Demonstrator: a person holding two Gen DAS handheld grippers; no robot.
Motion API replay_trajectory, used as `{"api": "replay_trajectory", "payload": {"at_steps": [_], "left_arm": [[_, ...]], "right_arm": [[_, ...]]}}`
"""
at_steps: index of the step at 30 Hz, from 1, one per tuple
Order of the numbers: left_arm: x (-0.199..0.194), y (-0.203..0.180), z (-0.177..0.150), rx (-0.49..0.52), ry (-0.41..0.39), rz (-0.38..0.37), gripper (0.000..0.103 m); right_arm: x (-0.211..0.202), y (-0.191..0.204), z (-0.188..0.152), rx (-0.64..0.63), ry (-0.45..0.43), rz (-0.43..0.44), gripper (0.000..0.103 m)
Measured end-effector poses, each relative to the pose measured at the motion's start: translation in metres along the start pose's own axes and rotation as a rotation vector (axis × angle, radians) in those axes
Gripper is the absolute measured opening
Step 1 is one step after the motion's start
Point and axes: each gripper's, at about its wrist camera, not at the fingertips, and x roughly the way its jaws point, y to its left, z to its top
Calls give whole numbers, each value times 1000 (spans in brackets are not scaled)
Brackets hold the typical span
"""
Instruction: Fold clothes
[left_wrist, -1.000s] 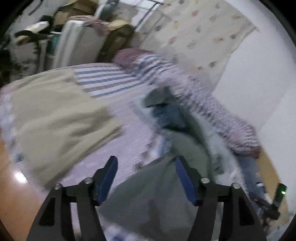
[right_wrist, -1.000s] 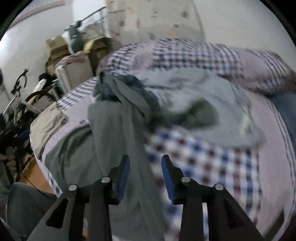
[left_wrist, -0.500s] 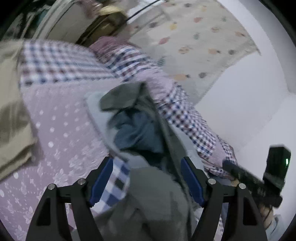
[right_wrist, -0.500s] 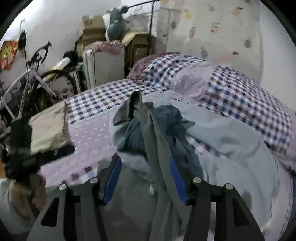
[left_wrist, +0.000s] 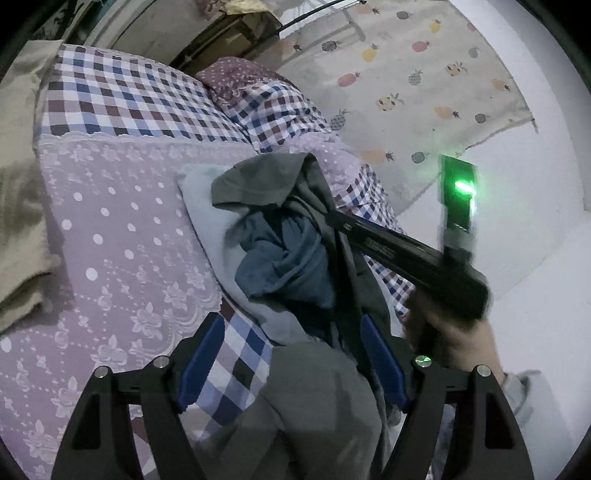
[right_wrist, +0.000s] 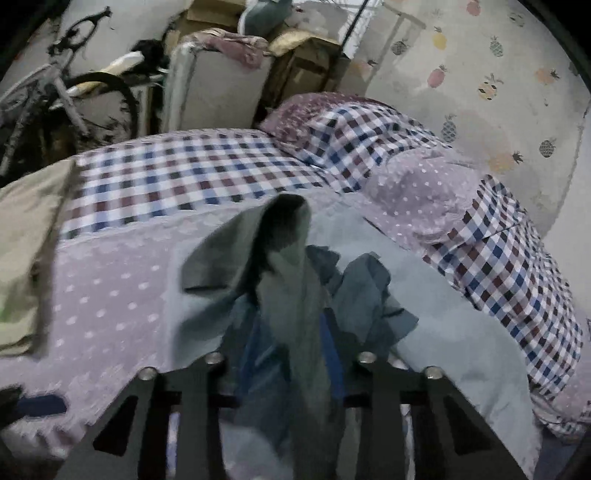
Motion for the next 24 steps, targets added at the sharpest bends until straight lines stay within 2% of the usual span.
{"api": "replay_trajectory", "payload": {"at_steps": [1,2,6,8,11,15,21,24], "left_arm": [[1,0,0,-2,1,-1,79],[2,1,0,-3,1,2,79],[6,4,1,-2,9,13,79],[5,5,2,-1,5,17,79],[2,6,3,11,-5,26,79],[0,3,3,30,-13,30,79],[3,-8,-2,86,-19,47,79],[6,-16,-6,115,-23,51,79]], "right_arm": [[6,-1,3,5,7,-4,15],[8,-4,4,15,5,-12,1],[-10,-31,1,93,-46,-49,0],[-38,-66,-9,175,-92,-73,0],[-91,-122,-39,280,-147,-153,0],[-181,-209,-113,462,-193,-317,0],[-303,-312,-247,730,-180,-557,0],[-354,-342,-305,839,-179,-644,0]]}}
